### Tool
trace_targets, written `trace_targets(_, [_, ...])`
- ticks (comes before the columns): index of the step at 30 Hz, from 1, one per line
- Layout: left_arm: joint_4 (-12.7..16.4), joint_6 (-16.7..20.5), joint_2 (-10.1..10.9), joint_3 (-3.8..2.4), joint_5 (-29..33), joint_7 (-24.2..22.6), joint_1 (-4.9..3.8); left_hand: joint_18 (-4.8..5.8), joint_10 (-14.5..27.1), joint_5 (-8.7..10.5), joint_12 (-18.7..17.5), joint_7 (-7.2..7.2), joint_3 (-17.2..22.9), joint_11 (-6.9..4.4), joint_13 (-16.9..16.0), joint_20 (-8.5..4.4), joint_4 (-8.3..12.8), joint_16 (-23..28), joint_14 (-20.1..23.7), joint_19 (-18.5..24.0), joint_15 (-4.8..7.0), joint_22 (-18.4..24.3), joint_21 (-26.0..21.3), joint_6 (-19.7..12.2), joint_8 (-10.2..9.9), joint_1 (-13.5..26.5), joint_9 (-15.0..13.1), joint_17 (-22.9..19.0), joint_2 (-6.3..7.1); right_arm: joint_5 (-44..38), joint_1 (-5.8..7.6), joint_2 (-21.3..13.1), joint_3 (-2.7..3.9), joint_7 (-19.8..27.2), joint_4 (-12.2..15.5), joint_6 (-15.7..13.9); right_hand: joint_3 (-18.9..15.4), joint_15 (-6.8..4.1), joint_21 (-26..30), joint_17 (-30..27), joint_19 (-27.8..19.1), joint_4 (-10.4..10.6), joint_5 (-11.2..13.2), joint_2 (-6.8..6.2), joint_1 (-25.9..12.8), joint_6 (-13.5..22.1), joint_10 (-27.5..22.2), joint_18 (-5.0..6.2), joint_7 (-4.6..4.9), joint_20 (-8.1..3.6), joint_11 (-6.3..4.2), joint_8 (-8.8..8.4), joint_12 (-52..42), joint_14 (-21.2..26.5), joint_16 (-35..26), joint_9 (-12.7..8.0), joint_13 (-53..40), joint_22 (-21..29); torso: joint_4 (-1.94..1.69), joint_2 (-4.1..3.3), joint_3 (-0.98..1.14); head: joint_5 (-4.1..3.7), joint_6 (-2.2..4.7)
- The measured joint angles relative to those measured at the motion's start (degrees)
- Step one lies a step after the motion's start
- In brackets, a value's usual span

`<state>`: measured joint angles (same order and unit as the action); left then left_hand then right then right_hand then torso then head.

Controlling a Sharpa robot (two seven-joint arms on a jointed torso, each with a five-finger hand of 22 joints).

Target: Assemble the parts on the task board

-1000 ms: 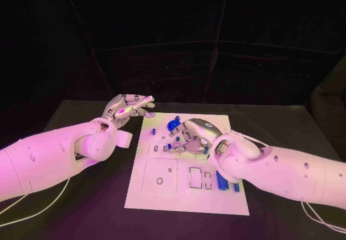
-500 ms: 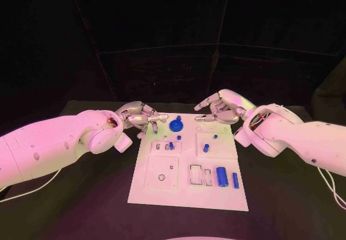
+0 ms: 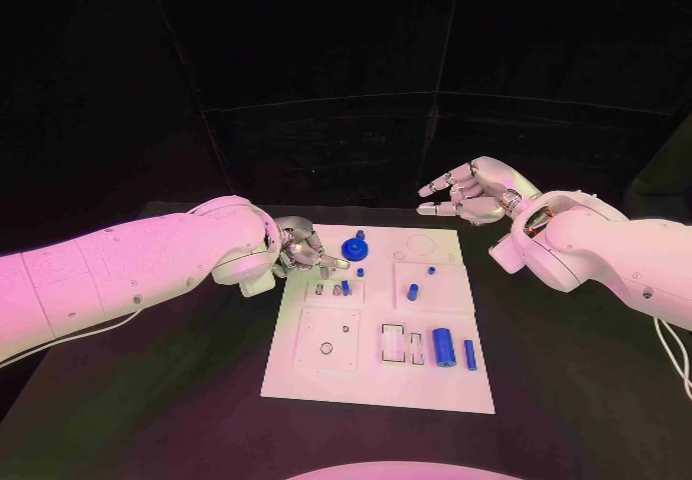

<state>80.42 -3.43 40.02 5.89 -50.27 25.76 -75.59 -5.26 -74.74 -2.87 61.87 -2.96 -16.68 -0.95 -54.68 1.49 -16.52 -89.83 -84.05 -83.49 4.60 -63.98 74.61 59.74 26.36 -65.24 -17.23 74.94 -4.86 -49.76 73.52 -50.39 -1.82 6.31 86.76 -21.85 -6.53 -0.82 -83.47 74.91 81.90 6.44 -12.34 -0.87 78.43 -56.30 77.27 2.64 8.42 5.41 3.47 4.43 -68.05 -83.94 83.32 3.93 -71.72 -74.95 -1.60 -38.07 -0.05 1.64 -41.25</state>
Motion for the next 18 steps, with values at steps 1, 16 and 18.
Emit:
trace_targets(1, [-0.3,-0.2,-0.5,0.22,-0.4,0.7,-0.16,0.0,0.0,0.0,0.5,-0.08,-0.3,0.0,-0.5,0.0,0.0,0.0,0.0,0.0,0.0,-0.4,0.3,-0.1,0.6,0.0,-0.5,0.0,0.0,0.0,0.01,0.0,0.0,-0.2,-0.1,0.0,-0.1,0.0,0.1,0.0,0.0,-0.1,0.0,0.0,0.0,0.0,0.0,0.0,0.0,0.0,0.0,0.0,0.0,0.0,0.0,0.0,0.0,0.0,0.01,0.03,0.01,0.07,-0.05])
trace_targets(16, [-4.3,-1.9,-5.9,2.34,-3.0,5.3,-0.88,0.0,0.0,0.0,3.2,0.41,-2.5,-0.39,-3.4,-0.24,0.2,0.0,0.2,0.2,0.21,-3.9,2.6,-3.5,6.7,-0.2,-6.5,0.0,-0.73,-1.9,0.01,0.9,-0.01,-2.7,-1.1,-0.1,-0.6,0.0,0.5,0.0,-0.6,0.0,-4.0,0.75,0.1,0.0,-0.6,0.0,0.0,-0.21,-0.2,0.0,0.8,0.0,-0.8,0.0,0.9,0.9,0.06,-0.05,0.02,0.48,-0.47])
trace_targets(18, [-4.7,-2.0,-6.5,2.4,-3.0,5.4,-0.89,0.01,0.0,0.0,3.2,0.49,-2.5,-0.39,-3.5,-0.24,0.2,0.0,0.2,0.2,0.21,-4.0,2.6,-3.5,7.0,-0.3,-6.7,0.0,-0.8,-2.1,0.02,1.0,-0.01,-2.9,-1.1,-0.1,-0.6,0.0,0.5,0.0,-0.6,0.0,-4.2,0.75,0.1,0.0,-0.6,0.0,0.0,-0.21,-0.2,0.0,0.8,0.0,-1.0,0.0,1.0,0.9,0.07,-0.11,0.03,0.55,-0.49])
